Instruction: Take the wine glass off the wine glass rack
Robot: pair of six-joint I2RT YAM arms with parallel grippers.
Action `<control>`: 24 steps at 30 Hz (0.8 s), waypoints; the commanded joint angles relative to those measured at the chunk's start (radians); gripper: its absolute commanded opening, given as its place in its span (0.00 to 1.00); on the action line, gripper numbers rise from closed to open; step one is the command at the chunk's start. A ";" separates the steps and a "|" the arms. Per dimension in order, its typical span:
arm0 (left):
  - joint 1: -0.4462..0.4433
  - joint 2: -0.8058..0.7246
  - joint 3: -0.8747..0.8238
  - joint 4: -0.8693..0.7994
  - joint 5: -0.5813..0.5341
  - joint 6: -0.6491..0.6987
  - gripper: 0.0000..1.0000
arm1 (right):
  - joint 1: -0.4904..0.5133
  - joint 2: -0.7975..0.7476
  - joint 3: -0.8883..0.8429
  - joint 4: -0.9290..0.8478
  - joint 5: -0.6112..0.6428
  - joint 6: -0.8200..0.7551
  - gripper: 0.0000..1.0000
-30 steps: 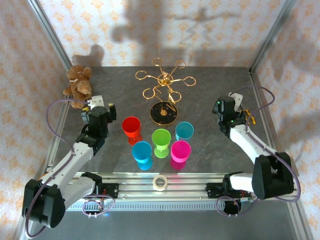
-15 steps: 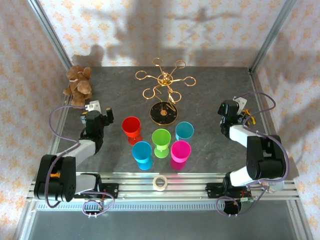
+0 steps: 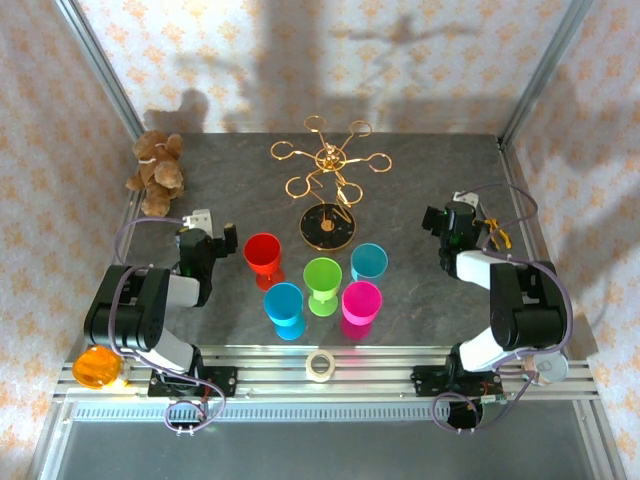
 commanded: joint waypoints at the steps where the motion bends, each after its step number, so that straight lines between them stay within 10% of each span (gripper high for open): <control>1: 0.008 -0.001 0.036 0.014 -0.001 0.019 0.99 | -0.008 0.001 -0.015 0.038 -0.031 -0.023 0.95; 12: 0.007 -0.003 0.038 0.005 -0.002 0.018 0.99 | -0.008 0.014 -0.197 0.380 0.011 -0.008 1.00; 24: 0.006 -0.003 0.042 -0.001 -0.018 0.015 0.99 | -0.006 -0.003 -0.178 0.313 0.006 -0.017 0.99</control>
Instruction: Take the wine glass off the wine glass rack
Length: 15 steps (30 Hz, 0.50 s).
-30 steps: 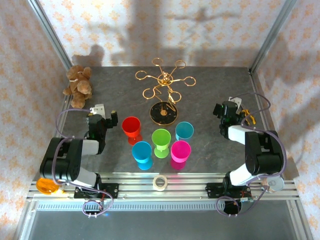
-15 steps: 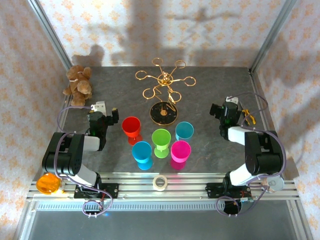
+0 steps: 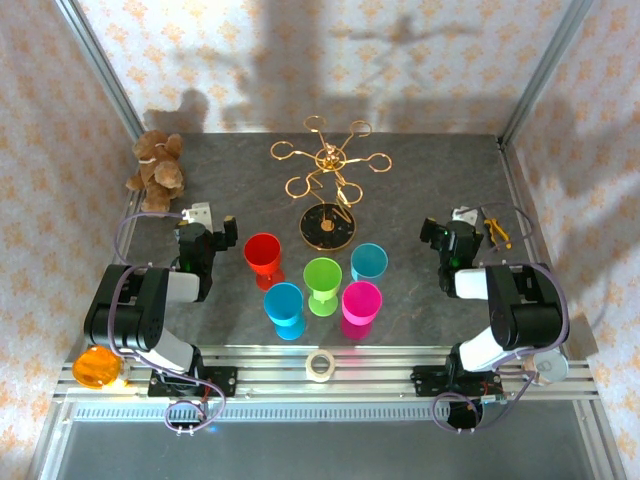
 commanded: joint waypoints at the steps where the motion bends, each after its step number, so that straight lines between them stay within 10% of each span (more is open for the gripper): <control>1: 0.006 -0.003 0.015 -0.002 -0.017 0.015 0.99 | -0.006 -0.009 0.011 0.034 0.023 -0.004 0.99; 15: 0.005 -0.003 0.013 -0.001 -0.017 0.016 0.99 | -0.006 -0.007 0.011 0.038 0.023 -0.006 0.99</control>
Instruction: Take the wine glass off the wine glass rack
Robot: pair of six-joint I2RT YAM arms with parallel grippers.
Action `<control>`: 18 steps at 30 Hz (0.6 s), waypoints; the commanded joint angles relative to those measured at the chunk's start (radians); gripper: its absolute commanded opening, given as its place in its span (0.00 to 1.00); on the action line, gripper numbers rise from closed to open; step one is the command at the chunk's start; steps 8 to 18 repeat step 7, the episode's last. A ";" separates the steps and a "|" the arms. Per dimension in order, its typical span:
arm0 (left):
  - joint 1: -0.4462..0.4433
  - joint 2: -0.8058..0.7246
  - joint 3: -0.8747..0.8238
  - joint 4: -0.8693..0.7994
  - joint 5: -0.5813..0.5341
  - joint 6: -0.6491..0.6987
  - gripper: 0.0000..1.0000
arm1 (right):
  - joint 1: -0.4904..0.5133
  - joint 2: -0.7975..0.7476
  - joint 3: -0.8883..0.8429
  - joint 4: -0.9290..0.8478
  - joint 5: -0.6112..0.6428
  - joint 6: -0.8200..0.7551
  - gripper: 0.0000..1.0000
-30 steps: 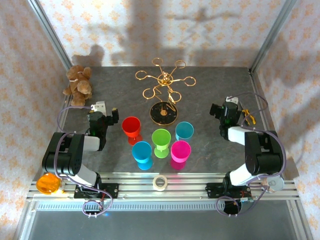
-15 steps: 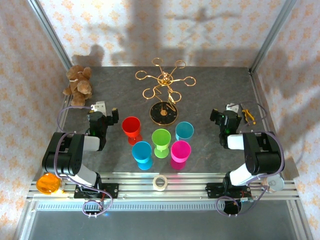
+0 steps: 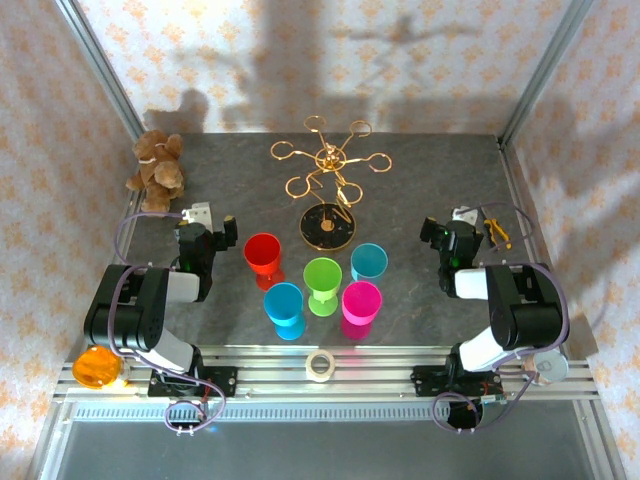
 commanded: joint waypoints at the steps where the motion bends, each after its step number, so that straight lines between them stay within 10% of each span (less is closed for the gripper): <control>1: 0.005 -0.003 0.013 -0.001 -0.016 0.016 0.99 | -0.006 -0.007 0.011 0.034 0.023 -0.005 0.99; 18: 0.005 -0.003 0.014 0.000 -0.017 0.015 0.99 | -0.006 -0.006 0.012 0.031 0.016 -0.007 0.99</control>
